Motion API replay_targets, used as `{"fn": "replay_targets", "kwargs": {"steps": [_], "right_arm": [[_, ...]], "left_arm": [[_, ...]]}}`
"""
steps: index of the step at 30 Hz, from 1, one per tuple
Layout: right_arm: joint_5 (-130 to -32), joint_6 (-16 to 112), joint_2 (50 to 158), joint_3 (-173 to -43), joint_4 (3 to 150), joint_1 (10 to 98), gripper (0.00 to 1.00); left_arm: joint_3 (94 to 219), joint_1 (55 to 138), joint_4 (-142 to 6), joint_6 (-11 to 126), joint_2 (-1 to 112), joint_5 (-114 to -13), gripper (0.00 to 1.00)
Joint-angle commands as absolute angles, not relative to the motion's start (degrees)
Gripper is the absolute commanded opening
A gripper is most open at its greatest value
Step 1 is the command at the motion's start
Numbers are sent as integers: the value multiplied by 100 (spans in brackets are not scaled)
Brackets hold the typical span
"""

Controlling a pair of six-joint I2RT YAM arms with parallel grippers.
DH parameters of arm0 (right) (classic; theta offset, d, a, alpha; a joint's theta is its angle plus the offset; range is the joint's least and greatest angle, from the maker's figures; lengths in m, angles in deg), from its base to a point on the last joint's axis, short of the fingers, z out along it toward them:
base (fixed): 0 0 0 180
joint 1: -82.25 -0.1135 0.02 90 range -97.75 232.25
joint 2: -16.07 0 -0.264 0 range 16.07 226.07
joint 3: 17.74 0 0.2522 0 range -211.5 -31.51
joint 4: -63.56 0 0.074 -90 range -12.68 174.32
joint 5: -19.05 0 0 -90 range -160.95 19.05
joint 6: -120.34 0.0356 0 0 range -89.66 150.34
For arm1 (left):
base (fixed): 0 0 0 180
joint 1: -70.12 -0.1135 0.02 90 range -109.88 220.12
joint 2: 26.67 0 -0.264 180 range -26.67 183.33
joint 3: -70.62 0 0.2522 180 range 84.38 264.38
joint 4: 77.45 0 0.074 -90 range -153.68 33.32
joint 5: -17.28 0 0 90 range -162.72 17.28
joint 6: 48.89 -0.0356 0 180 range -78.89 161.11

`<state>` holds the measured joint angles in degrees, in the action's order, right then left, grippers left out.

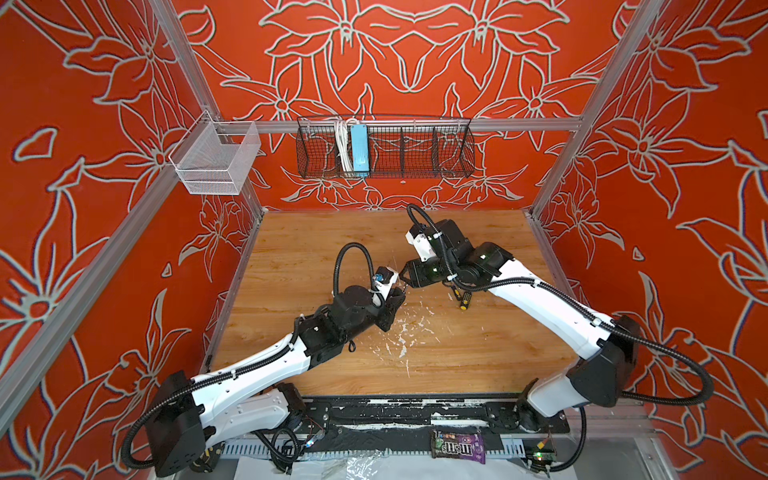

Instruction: Unlock with the key

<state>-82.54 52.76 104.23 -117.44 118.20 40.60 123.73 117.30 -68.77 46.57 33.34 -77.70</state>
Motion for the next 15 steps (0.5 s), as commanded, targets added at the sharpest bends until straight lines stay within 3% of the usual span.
{"fn": "replay_targets", "kwargs": {"steps": [1, 15], "right_arm": [[-8110, 5044, 10557, -11933, 12134, 4111, 48], [-8195, 4924, 10314, -11628, 12249, 4251, 48]], "left_arm": [[12381, 11705, -7151, 4595, 3330, -7773, 0], [12353, 11706, -7203, 4636, 3360, -7844, 0]]}}
